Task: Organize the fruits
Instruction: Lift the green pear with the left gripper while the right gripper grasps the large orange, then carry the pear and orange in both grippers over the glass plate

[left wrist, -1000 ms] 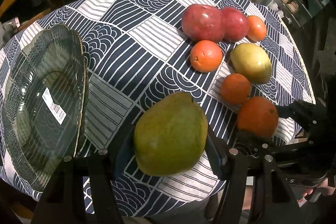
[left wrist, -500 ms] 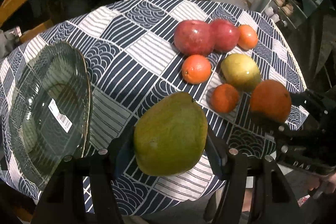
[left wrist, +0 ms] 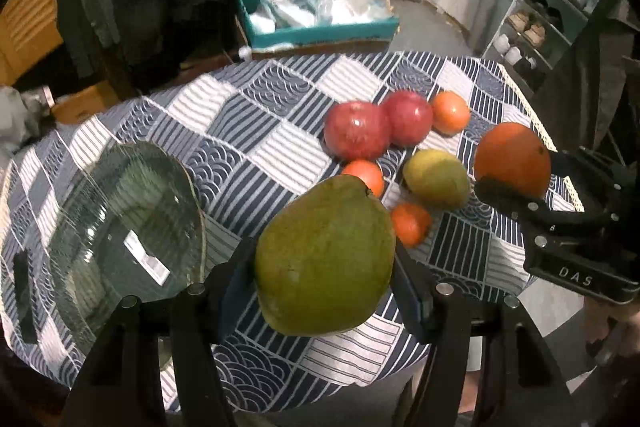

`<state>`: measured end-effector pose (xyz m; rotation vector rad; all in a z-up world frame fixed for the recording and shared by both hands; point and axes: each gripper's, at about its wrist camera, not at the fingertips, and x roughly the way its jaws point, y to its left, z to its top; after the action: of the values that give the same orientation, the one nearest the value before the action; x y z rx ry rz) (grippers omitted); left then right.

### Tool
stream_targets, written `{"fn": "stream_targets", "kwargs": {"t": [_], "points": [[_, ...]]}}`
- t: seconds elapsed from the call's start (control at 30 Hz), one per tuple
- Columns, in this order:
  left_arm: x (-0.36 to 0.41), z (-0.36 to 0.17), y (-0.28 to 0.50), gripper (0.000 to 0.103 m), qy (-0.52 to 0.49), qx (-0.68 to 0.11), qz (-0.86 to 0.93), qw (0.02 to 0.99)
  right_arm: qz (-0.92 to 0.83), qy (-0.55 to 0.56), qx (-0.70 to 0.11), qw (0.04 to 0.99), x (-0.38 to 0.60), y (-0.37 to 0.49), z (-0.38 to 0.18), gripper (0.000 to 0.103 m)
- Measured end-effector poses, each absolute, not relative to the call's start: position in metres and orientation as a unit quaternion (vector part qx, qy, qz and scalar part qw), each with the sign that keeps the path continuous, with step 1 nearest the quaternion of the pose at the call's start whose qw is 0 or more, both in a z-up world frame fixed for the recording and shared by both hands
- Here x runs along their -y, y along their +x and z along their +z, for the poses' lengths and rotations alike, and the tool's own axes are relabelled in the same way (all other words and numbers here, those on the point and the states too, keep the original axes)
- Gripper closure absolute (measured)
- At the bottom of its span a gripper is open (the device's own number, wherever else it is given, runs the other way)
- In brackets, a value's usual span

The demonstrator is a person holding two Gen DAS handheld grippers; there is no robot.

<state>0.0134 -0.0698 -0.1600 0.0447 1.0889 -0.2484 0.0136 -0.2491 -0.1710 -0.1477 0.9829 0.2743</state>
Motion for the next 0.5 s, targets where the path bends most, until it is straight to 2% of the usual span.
{"fn": "stream_targets", "kwargs": {"t": [0.5], "points": [[0.050,-0.106,0.006,0.037,0.024,-0.455,-0.103,0.884,0.136,-0.059,-0.398,0.906,0.244,0.023,-0.113,0.034]]}}
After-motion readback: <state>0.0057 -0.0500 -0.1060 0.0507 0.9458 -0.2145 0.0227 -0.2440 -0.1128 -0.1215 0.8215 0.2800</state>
